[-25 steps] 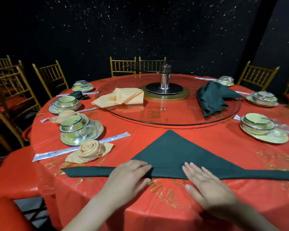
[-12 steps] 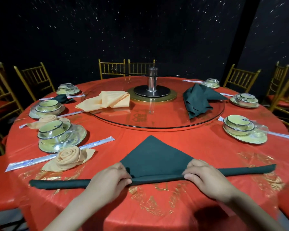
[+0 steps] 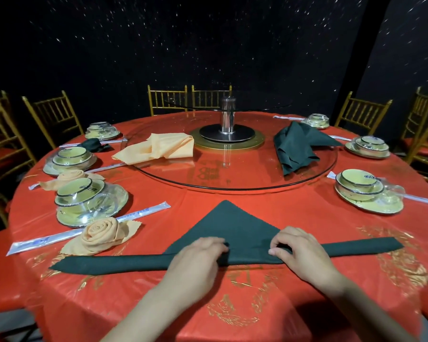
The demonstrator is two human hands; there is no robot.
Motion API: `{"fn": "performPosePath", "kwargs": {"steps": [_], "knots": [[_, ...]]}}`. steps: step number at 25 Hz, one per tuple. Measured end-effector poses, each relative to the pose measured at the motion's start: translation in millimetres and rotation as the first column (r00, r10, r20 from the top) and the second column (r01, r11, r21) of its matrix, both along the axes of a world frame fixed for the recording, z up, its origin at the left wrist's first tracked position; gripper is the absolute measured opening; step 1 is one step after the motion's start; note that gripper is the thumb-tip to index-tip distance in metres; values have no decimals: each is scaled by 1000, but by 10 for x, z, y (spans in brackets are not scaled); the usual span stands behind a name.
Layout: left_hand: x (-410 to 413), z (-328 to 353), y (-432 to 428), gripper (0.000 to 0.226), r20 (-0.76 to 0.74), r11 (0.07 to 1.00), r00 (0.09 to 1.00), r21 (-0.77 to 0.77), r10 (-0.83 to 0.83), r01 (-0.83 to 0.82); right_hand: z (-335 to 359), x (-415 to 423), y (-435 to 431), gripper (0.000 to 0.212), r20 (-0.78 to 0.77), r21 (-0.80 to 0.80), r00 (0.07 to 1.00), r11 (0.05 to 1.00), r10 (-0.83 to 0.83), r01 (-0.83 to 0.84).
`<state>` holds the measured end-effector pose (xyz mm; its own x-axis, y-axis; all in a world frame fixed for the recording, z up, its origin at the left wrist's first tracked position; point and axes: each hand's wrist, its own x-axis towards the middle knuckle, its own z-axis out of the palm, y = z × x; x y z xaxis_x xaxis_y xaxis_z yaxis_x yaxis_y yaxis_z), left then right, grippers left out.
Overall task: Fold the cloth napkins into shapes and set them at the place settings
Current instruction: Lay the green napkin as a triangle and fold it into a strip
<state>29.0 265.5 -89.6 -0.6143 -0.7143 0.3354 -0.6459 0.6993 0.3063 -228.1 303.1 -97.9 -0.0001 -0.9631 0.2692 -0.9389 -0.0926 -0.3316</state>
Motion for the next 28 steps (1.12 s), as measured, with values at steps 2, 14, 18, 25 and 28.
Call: {"fn": "performPosePath", "kwargs": {"steps": [2,14,18,25,28], "knots": [[-255,-39,134,59,80,997,994,-22,-71,73,3,3,-7,9,-13,-16,1000,1000,1,-1],[-322,-206,179,101,260,994,960,12,-106,106,-123,61,189,110,-125,205,969,961,214,-185],[-323,-221,180,103,219,993,969,-8,-112,116,-56,-56,257,107,-206,257,967,962,152,-96],[-313,-257,166,74,228,998,971,38,-64,57,-11,-204,373,95,-188,285,978,958,96,-39],[-302,-314,153,69,253,997,964,47,-77,67,10,-285,423,89,-187,291,980,957,68,-11]]}}
